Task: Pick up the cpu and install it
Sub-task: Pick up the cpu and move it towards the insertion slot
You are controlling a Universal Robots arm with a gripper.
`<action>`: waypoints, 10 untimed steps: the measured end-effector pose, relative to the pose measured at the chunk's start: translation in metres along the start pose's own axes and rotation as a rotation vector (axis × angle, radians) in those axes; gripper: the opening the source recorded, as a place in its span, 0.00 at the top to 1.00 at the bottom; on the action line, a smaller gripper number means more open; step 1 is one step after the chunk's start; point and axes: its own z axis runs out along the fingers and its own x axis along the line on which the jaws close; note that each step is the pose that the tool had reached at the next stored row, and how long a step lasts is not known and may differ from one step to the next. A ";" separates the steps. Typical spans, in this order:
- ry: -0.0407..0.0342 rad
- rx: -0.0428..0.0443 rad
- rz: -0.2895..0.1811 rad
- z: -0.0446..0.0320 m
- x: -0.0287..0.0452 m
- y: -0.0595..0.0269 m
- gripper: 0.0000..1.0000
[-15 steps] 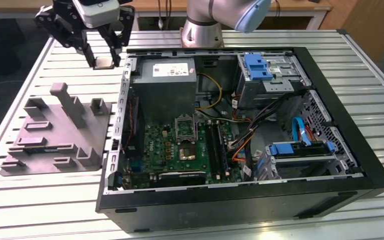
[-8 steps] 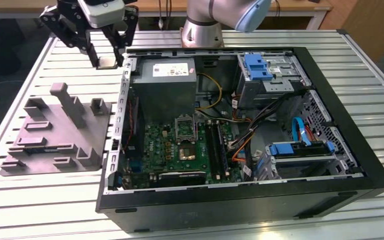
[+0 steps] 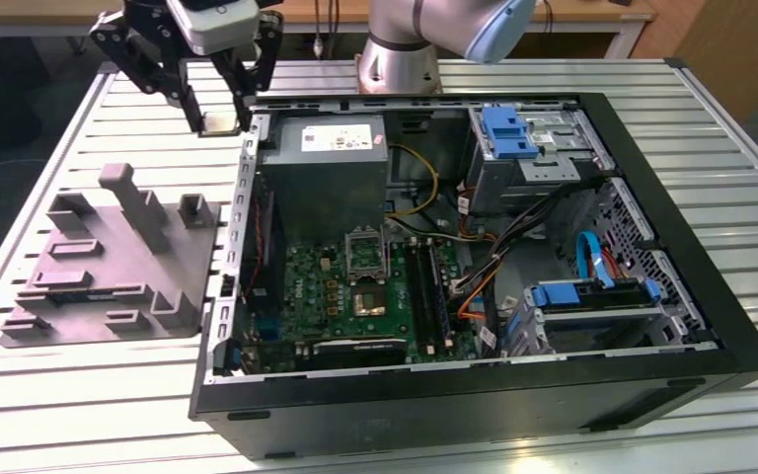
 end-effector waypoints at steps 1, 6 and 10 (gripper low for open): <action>0.0000 0.0000 0.000 0.0000 -0.0012 0.0000 0.53; 0.0000 0.0000 0.000 -0.0001 -0.0083 0.0000 0.53; 0.0000 0.0000 0.000 -0.0001 -0.0155 -0.0001 0.53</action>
